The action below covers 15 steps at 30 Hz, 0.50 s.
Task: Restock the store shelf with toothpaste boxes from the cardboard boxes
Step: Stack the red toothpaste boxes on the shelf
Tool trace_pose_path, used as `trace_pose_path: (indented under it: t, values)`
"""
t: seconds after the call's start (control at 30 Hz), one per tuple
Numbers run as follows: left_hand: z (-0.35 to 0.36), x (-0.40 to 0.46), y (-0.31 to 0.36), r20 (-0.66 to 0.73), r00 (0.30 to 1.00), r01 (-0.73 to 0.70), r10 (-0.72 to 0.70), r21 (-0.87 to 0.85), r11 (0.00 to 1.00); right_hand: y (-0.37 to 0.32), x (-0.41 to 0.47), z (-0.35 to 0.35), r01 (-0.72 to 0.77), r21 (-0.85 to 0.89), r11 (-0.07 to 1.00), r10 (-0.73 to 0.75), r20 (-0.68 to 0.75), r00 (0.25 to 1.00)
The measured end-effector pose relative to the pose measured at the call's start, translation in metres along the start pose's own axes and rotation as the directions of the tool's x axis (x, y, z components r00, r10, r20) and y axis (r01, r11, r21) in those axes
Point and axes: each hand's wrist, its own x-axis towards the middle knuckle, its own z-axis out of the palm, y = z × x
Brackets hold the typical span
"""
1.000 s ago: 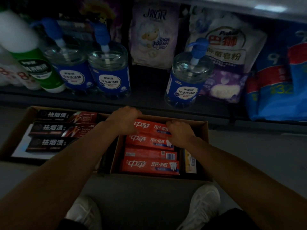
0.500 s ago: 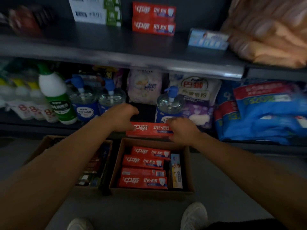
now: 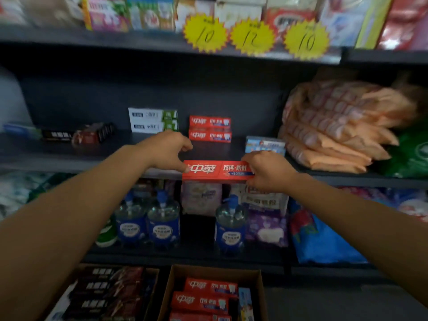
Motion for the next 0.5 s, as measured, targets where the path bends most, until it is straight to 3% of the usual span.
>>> trace_pose_path:
  t: [0.23, 0.5]
  values:
    - [-0.042, 0.041, -0.015, -0.076, 0.997, 0.032, -0.036, -0.055, 0.998, 0.032, 0.053, -0.034, -0.007, -0.127, 0.992, -0.009, -0.128, 0.992]
    - [-0.026, 0.117, -0.055, -0.021, 0.997, 0.069, -0.074, -0.164, 0.984, 0.060, 0.118, -0.002, 0.024, -0.178, 0.984, -0.066, -0.234, 0.970]
